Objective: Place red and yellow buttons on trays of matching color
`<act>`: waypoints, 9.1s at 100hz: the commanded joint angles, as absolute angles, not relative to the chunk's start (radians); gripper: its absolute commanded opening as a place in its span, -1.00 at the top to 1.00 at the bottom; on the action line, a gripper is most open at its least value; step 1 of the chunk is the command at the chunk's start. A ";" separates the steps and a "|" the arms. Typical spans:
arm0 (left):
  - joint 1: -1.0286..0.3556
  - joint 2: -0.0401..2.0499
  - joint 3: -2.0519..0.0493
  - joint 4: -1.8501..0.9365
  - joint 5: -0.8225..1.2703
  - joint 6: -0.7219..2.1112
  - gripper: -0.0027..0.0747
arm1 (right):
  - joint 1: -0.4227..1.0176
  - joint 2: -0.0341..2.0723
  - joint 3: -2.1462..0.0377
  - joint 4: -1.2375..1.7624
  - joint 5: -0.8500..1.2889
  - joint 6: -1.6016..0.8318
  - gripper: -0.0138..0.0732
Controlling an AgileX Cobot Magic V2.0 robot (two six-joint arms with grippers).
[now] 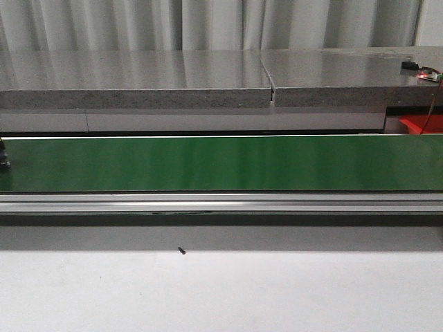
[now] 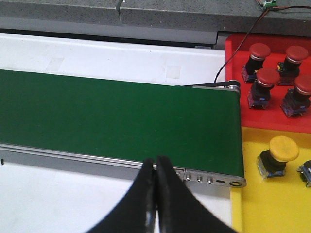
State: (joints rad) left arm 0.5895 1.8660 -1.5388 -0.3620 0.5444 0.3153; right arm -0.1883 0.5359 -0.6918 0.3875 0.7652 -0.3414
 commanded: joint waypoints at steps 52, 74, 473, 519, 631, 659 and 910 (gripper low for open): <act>0.591 2.118 -1.798 -0.350 0.521 0.306 -0.72 | -0.185 0.537 -0.716 0.409 0.706 -0.347 0.84; 0.589 2.164 -1.808 -0.348 0.517 0.306 -0.72 | -0.185 0.537 -0.716 0.409 0.706 -0.347 0.84; -0.014 0.853 -0.896 -0.567 0.469 0.498 -0.80 | -0.185 0.537 -0.716 0.409 0.706 -0.347 0.84; -0.018 0.400 -0.502 -0.569 0.466 0.434 -0.53 | -0.185 0.537 -0.716 0.409 0.706 -0.347 0.84; -0.018 0.367 -0.464 -0.578 0.502 0.433 0.98 | -0.185 0.537 -0.716 0.436 0.692 -0.347 0.82; -0.018 0.367 -0.464 -0.578 0.502 0.433 0.98 | -0.185 0.537 -0.716 0.502 0.692 -0.347 -0.08; -0.018 0.367 -0.464 -0.578 0.502 0.433 0.98 | 0.142 1.509 -1.168 0.358 0.645 -0.392 0.19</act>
State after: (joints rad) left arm -0.0104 0.3625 -0.4381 -0.5500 0.5637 0.4445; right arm 0.1670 1.5885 -1.1357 0.3502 0.6404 -0.3914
